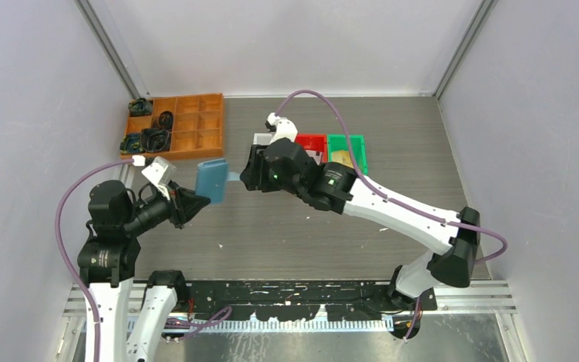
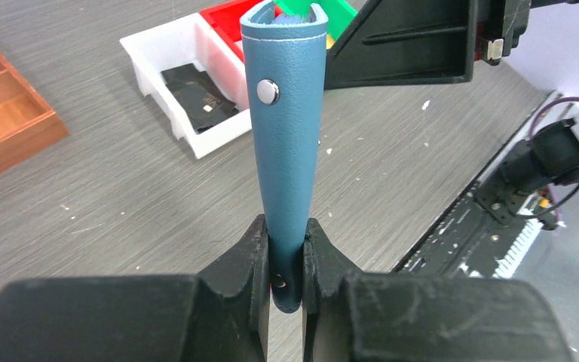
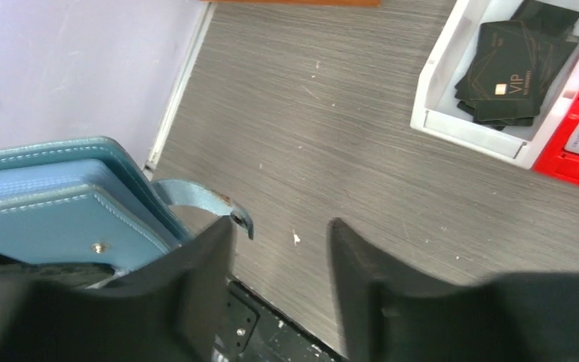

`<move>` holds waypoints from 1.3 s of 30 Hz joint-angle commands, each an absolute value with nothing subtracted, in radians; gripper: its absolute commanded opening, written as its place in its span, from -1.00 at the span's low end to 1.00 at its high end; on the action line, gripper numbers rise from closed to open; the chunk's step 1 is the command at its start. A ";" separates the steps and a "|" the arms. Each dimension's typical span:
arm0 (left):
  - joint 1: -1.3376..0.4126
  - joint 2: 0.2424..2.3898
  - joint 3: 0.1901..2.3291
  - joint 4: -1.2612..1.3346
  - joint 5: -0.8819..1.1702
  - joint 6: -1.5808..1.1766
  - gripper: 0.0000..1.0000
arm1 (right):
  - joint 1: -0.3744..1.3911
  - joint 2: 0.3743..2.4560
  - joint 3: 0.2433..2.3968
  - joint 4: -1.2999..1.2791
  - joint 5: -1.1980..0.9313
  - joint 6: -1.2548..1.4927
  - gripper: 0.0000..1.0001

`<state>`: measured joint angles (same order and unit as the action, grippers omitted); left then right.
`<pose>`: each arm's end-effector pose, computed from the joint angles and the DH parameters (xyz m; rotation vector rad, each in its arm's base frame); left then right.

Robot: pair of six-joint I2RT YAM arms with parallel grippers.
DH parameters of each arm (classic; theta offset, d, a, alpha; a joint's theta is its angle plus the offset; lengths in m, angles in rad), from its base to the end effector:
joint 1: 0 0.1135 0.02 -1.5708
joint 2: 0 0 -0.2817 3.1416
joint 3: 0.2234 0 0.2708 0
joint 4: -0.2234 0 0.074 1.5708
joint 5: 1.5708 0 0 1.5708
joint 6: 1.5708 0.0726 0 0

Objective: Take the credit cards out of the card holder
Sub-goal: Open the card holder at the center of the board.

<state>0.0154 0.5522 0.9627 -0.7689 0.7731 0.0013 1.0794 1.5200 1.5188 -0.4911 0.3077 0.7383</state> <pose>0.1171 -0.0489 0.3775 0.4999 1.8205 -0.7290 0.2063 0.3388 0.3868 -0.1667 2.1323 0.8023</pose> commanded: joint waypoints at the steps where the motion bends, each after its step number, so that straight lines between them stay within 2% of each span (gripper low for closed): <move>1: 0.018 0.555 1.038 -0.709 0.871 -0.090 -1.00 | 1.065 1.409 1.474 -0.375 0.167 0.634 0.36; 3: 0.018 0.565 1.054 -0.703 0.904 -0.131 -1.00 | 1.062 1.384 1.459 -0.359 0.095 0.596 0.73; 5: 0.019 0.575 1.071 -0.698 0.938 -0.164 -1.00 | 1.051 1.367 1.461 -0.363 0.020 0.568 0.90; 9: 0.018 0.590 1.088 -0.690 1.019 -0.227 -1.00 | 0.997 1.324 1.445 -0.312 -0.248 0.548 0.95; 13: 0.018 0.604 1.109 -0.687 1.100 -0.284 -1.00 | 0.969 1.330 1.489 -0.346 -0.448 0.508 0.85; 21: 0.018 0.598 1.123 -0.599 1.184 -0.441 -1.00 | 0.966 1.341 1.507 -0.347 -0.625 0.494 0.22; 27: 0.018 0.600 1.130 -0.596 1.227 -0.470 -1.00 | 0.955 1.320 1.502 -0.345 -0.629 0.492 -0.30; 31: 0.018 0.594 1.123 -0.596 1.234 -0.479 -1.00 | 0.944 1.298 1.504 -0.337 -0.625 0.495 -0.55; 33: 0.018 0.588 1.112 -0.601 1.216 -0.472 -0.79 | 0.942 1.292 1.507 -0.333 -0.623 0.503 -0.71; 35: 0.018 0.580 1.097 -0.626 1.165 -0.435 -0.27 | 0.943 1.290 1.514 -0.337 -0.617 0.519 -0.87; 36: 0.019 0.573 1.085 -0.646 1.116 -0.412 -0.11 | 0.943 1.293 1.518 -0.344 -0.612 0.528 -0.95; 39: 0.018 0.559 1.039 -0.655 0.954 -0.359 0.15 | 0.947 1.307 1.524 -0.352 -0.604 0.571 -0.99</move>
